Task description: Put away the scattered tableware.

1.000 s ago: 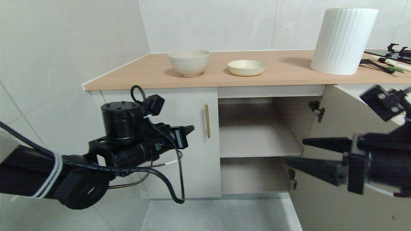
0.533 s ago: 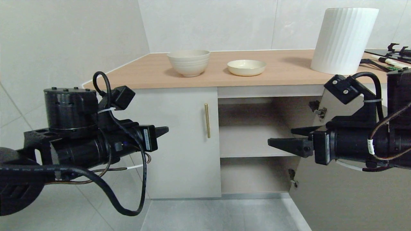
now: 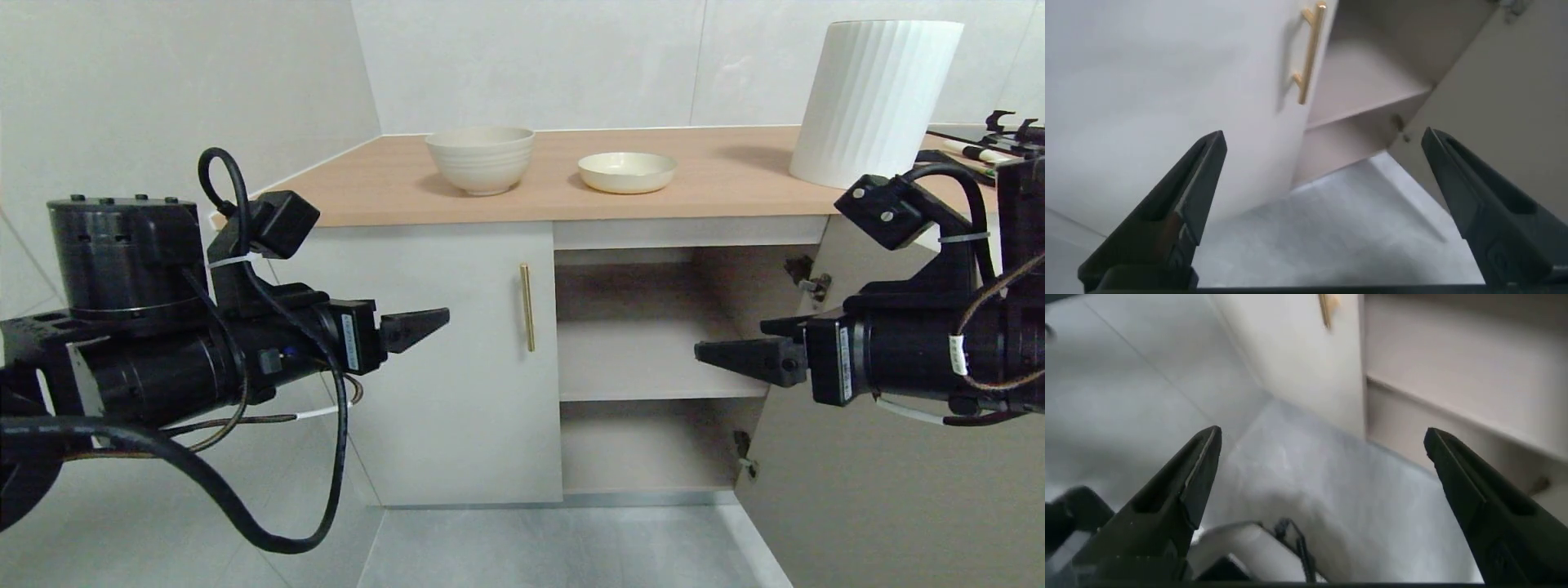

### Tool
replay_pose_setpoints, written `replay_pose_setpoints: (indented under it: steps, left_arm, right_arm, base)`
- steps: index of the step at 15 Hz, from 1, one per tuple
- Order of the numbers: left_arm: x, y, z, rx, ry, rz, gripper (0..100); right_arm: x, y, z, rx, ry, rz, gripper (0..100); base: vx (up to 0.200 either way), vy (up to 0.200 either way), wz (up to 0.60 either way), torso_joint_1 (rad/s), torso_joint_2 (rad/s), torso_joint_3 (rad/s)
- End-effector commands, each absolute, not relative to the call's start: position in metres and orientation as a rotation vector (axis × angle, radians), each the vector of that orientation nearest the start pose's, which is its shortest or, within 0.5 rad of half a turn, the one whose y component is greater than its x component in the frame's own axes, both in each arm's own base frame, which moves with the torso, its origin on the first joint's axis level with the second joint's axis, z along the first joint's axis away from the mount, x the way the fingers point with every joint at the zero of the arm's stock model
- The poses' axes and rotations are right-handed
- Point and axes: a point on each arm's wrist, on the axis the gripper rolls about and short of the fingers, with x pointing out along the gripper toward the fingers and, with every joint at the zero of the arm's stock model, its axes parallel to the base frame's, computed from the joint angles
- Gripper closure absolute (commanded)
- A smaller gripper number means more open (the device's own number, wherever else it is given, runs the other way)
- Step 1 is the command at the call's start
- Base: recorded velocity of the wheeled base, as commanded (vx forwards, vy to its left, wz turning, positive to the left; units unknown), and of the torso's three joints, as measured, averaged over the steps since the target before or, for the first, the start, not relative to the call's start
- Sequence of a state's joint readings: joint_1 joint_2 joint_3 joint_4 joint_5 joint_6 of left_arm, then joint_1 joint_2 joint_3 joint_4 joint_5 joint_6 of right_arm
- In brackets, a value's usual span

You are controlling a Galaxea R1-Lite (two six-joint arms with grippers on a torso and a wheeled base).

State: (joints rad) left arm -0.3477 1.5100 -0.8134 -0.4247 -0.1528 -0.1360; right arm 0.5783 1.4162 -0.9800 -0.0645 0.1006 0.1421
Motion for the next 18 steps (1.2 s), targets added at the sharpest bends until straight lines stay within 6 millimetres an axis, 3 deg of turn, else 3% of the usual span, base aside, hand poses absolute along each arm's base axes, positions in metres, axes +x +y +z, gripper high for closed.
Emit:
replay_pose_setpoints:
  steps: [1,10,18]
  left_arm:
    - [0.245,-0.091,0.22,-0.105,0.298,-0.468,0]
    - [0.241,-0.089,0.226,-0.104,0.275,-0.45,0]
    - [0.237,-0.085,0.231,-0.107,0.253,-0.441,0]
  right_arm:
    - [0.202,0.134,0.257,0.045,0.405,0.628,0]
    - [0.204,0.135,0.257,0.068,0.415,0.615,0]
    - [0.204,0.135,0.256,0.066,0.417,0.615,0]
  base:
    - [0.0,0.0,0.0,0.0,0.0,0.0]
    - [0.0,0.0,0.0,0.0,0.0,0.0]
    - [0.2,0.0,0.0,0.004,0.0,0.001]
